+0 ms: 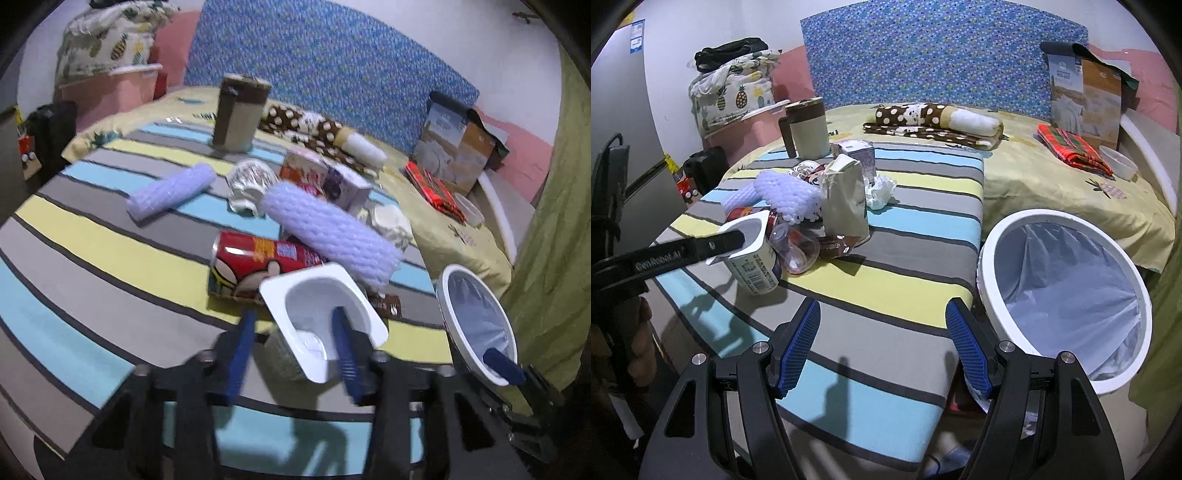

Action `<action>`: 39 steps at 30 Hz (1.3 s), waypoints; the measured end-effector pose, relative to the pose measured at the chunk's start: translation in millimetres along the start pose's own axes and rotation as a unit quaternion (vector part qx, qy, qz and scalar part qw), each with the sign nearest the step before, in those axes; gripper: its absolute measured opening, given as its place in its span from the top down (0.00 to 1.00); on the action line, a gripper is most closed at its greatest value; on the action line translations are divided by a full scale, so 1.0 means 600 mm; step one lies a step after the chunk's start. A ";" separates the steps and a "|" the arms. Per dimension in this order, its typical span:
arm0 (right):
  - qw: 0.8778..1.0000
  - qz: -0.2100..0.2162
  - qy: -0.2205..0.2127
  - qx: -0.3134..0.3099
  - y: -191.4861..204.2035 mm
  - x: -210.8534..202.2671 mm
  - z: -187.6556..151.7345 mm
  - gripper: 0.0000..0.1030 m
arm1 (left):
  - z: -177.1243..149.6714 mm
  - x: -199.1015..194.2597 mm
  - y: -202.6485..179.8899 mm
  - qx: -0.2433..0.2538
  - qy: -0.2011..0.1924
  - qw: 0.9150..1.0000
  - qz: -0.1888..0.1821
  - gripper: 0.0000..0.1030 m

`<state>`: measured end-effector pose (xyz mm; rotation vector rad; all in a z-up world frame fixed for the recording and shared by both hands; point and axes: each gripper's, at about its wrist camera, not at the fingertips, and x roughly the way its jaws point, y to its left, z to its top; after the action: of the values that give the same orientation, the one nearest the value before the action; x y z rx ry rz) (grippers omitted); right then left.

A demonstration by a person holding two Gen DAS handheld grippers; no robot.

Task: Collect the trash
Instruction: 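Reach the left gripper to the white yogurt cup and grasp its rim, then grasp the red cartoon can with the right gripper while the left gripper holds the yogurt cup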

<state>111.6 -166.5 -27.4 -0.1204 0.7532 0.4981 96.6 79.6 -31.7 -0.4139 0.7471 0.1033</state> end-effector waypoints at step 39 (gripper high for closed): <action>0.984 0.123 0.030 -0.123 0.168 0.122 0.105 0.31 | -0.008 -0.099 0.172 -0.050 -0.055 0.995 0.065 0.93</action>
<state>148.6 -32.0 -24.2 -0.2763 0.7665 0.8252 25.5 175.1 -28.4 -0.4518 0.6623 0.2836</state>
